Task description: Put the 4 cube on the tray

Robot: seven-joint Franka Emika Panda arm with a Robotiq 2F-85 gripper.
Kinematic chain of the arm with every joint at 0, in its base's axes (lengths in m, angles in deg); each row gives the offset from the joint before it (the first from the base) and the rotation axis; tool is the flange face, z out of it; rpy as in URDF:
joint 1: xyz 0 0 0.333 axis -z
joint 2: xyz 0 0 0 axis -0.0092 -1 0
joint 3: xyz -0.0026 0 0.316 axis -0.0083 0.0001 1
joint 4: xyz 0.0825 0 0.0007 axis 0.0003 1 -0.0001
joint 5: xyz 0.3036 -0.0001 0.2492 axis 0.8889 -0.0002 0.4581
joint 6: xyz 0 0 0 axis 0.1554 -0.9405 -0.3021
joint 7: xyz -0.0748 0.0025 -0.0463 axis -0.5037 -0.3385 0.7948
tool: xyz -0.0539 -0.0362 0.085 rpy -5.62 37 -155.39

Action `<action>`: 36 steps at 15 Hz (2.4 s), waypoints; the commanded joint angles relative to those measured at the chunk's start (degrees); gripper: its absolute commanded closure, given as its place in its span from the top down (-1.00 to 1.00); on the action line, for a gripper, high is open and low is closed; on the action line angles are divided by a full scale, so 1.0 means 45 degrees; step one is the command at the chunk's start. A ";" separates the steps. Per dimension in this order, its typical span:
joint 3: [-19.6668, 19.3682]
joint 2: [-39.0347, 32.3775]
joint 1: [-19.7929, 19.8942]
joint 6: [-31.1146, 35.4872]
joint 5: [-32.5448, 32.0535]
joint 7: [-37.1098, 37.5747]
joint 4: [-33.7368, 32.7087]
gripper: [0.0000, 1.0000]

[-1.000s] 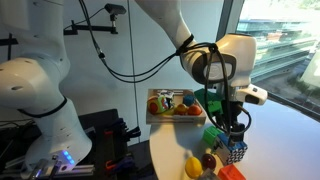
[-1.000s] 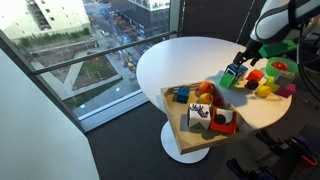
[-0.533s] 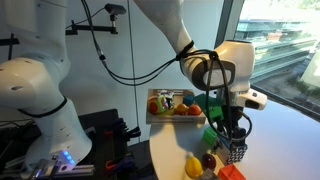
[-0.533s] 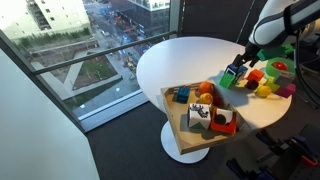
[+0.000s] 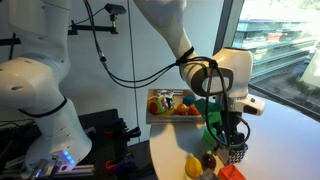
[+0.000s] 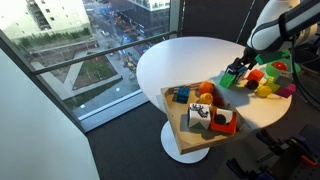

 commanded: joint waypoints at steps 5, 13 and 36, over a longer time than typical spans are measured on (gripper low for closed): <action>-0.0262 -0.0126 -0.0083 0.0097 -0.0424 0.0489 -0.0121 0.07; -0.0324 0.0589 -0.0213 -0.0284 -0.0378 0.0922 0.0041 -0.89; 0.1952 0.4318 -0.1308 -0.3261 0.0980 0.1715 0.0804 -0.86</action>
